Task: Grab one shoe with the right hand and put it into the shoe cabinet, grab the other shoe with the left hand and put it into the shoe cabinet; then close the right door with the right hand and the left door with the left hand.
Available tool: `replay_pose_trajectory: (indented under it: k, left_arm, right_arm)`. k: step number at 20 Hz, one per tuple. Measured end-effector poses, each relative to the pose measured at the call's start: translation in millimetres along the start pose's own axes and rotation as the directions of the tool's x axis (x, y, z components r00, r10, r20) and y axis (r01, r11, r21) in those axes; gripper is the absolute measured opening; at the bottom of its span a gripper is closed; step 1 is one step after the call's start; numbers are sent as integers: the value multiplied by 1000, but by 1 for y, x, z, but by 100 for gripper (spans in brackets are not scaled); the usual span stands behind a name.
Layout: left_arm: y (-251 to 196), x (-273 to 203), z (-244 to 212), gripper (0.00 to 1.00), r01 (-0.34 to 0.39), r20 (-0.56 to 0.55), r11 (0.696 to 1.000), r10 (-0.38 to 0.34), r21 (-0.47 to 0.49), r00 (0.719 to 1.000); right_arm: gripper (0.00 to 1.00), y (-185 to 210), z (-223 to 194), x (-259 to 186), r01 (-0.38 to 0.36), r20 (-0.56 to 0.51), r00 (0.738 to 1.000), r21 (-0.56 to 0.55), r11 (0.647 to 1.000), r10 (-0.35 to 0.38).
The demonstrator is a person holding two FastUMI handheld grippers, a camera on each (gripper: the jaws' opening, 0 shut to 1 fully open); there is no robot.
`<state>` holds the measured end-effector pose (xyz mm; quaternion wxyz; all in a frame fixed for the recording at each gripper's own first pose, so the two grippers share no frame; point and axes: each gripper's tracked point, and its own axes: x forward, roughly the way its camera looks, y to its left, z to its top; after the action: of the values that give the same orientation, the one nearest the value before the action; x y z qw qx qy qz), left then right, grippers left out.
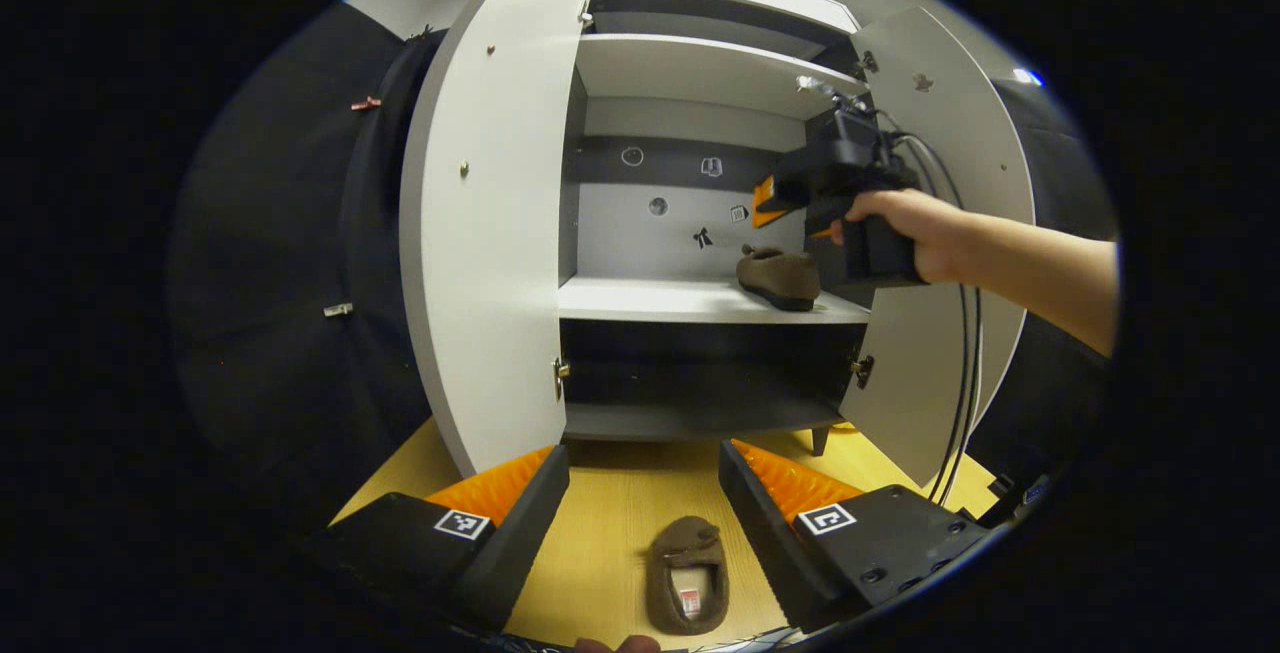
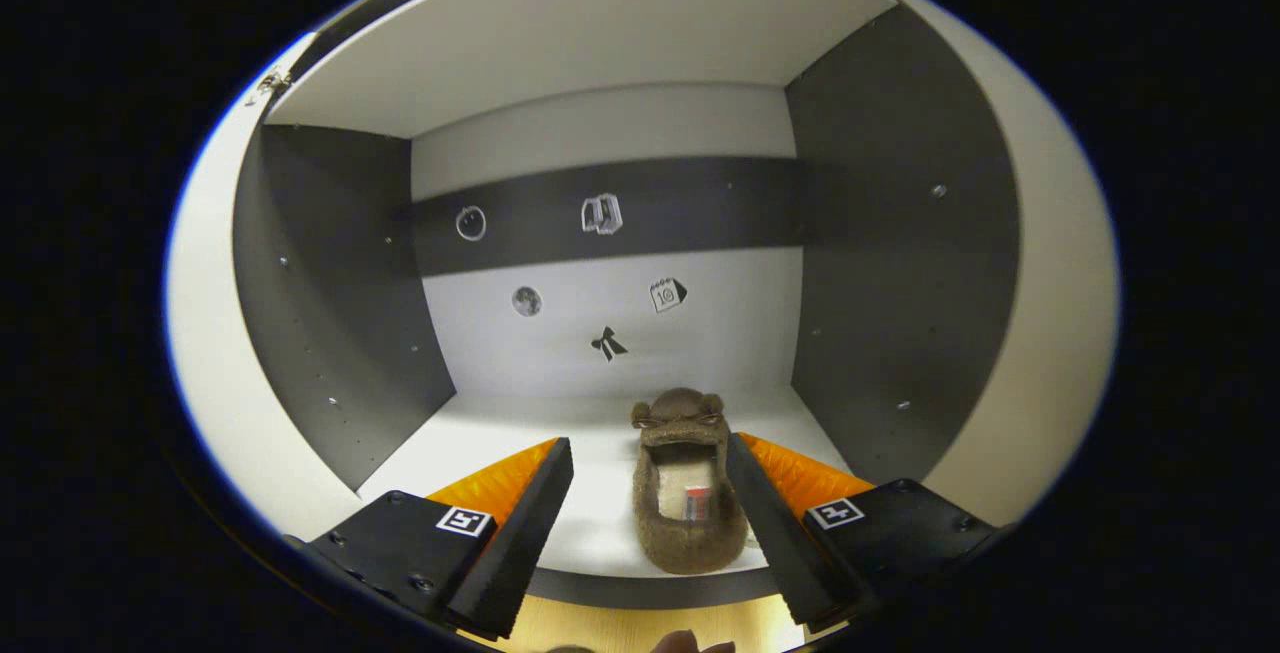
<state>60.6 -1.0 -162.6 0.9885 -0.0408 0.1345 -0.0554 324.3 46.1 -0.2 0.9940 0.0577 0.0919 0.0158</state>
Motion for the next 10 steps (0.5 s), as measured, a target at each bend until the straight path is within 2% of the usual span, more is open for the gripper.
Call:
replay_pose_trajectory:
  k: [4, 10]
  left_arm:
    - [-3, 6, -49, 96, 15, -96, 1000, -15, 1, 995]
    - [-14, 23, -143, 94, 83, -259, 992, -55, 97, 964]
  right_arm:
    - [98, 5, 23, -74, -33, 112, 993, 19, 999, 31]
    - [98, 1, 31, -164, -71, 194, 979, 16, 997, 67]
